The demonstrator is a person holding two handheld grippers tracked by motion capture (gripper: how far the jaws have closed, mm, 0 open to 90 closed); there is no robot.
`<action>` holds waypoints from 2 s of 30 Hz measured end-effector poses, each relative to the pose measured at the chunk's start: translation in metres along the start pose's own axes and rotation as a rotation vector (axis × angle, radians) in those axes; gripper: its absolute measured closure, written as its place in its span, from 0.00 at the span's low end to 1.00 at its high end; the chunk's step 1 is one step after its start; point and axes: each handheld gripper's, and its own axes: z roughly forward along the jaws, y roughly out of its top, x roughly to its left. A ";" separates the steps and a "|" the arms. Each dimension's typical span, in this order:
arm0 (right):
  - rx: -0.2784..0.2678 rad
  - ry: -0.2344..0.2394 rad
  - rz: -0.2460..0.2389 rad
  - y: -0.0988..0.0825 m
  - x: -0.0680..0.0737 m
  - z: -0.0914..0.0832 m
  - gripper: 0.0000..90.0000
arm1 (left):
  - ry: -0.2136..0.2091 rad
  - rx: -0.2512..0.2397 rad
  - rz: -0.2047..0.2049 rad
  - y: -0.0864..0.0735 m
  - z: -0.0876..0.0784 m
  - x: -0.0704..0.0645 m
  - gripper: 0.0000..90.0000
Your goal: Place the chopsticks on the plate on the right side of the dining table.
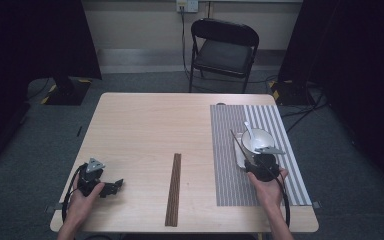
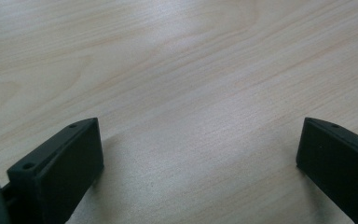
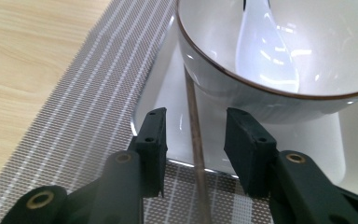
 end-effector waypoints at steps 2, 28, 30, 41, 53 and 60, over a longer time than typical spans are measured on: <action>-0.019 0.010 -0.007 0.002 0.005 -0.006 0.60 | 0.000 0.000 0.001 0.000 0.000 0.000 0.00; 0.053 0.360 -0.214 -0.010 0.146 0.009 0.30 | 0.001 0.000 0.000 0.000 0.000 0.000 0.00; 0.054 0.378 -0.225 -0.011 0.155 0.010 0.28 | 0.001 0.000 0.000 0.000 0.000 0.000 0.00; 0.056 0.406 -0.272 -0.017 0.181 0.015 0.25 | 0.000 0.000 0.000 0.000 0.000 0.000 0.00; 0.057 0.395 -0.284 -0.020 0.186 0.017 0.26 | 0.000 0.000 0.000 0.000 0.000 0.000 0.00; 0.071 0.372 -0.315 -0.022 0.189 0.019 0.28 | 0.000 0.000 0.000 0.000 0.000 0.000 0.00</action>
